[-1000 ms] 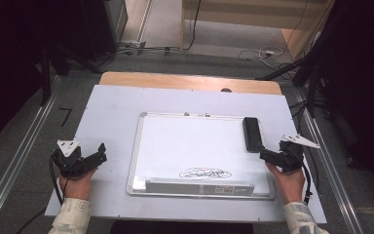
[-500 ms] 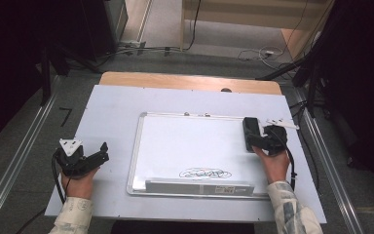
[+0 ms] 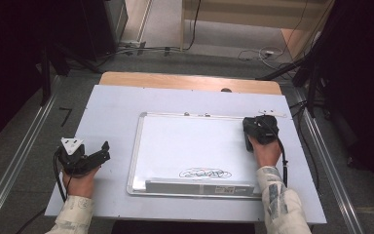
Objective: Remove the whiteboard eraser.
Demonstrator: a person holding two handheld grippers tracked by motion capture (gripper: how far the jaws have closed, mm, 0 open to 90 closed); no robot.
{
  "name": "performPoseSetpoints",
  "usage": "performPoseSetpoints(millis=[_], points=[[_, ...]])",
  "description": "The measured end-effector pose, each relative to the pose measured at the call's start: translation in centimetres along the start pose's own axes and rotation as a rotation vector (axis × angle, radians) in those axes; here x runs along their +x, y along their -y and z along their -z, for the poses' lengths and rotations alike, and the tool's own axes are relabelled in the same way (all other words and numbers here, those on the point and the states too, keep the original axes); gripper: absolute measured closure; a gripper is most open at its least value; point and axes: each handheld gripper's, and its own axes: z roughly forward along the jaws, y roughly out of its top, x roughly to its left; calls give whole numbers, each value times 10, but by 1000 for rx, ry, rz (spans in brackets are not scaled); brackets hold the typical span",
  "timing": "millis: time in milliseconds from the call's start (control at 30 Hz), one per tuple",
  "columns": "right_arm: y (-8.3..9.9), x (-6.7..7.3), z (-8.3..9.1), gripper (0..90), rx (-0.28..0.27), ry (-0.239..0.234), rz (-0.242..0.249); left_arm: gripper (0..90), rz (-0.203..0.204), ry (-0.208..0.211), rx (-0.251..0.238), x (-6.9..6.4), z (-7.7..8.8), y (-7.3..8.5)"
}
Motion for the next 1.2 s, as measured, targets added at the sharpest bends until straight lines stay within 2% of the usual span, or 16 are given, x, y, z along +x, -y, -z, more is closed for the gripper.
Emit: performPoseSetpoints(millis=[133,267,367,433,533,733,1000,1200], points=[[2,-1,-6,378,29,-27,-12,45,0,0,-2,0,0,0],[3,-5,-11,356,57,-54,-63,44,-1,-1,0,0,0,0],[3,-4,-12,353,62,-48,-57,45,-2,0,1,0,0,0],[5,1,-14,355,61,-23,-28,45,0,0,-1,0,0,0],[6,1,-15,365,50,-23,-31,45,-1,-1,-1,0,0,0],[8,7,-17,371,65,7,21,45,0,1,-1,0,0,0],[8,6,-16,381,63,5,30,44,4,4,4,1,-1,0],[8,5,-13,385,71,-10,4,45,11,5,2,1,-1,0]])
